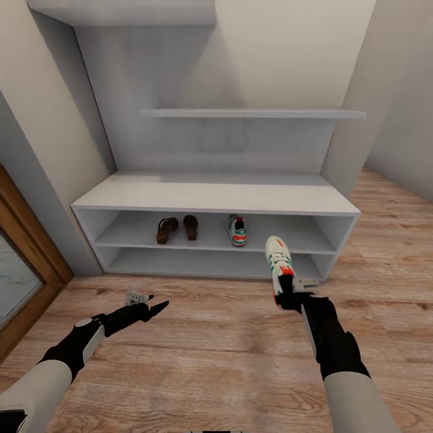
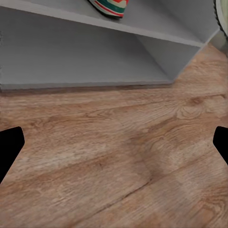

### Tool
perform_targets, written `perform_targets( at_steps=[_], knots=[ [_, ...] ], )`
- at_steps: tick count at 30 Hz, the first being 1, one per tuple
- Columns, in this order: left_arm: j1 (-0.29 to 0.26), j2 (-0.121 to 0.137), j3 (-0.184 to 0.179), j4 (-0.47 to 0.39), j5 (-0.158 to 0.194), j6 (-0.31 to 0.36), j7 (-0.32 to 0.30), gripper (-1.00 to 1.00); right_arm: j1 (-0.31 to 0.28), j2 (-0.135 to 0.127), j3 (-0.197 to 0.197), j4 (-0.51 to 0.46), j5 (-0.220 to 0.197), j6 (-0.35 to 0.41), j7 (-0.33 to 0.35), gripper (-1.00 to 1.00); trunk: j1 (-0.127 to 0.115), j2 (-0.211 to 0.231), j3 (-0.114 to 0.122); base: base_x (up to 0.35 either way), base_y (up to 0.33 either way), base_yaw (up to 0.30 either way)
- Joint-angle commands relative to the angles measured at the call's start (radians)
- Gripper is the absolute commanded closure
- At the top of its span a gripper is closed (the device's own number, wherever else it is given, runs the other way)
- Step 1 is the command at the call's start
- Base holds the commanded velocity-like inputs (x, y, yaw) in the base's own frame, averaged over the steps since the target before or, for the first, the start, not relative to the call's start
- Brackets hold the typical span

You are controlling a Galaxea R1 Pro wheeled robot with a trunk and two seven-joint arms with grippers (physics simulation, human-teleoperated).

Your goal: Pick up the two gym shoes and the two sandals from the corridor floor and place them onto the hallstand (shoe rack) in the corridor, making sure they are on the rack and not on the floor. Arrange them so the two gym shoes are next to each other and the two sandals are next to each other.

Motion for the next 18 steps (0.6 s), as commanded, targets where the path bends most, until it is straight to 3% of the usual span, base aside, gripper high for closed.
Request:
perform_targets(
  at_steps=[1,18],
  knots=[
    [-0.001,0.000,0.001,0.001,0.001,-0.003,-0.004,-1.00,-0.001,0.001,-0.003,-0.001,0.010,-0.003,0.010,1.00,0.000,0.000,-0.001,0.000,0.000,0.000],
    [-0.001,0.000,0.001,0.018,0.003,-0.004,-0.004,-1.00,0.000,0.000,-0.003,0.014,0.009,-0.015,0.010,1.00,0.000,0.000,-0.001,0.022,0.000,0.000]
  ],
)
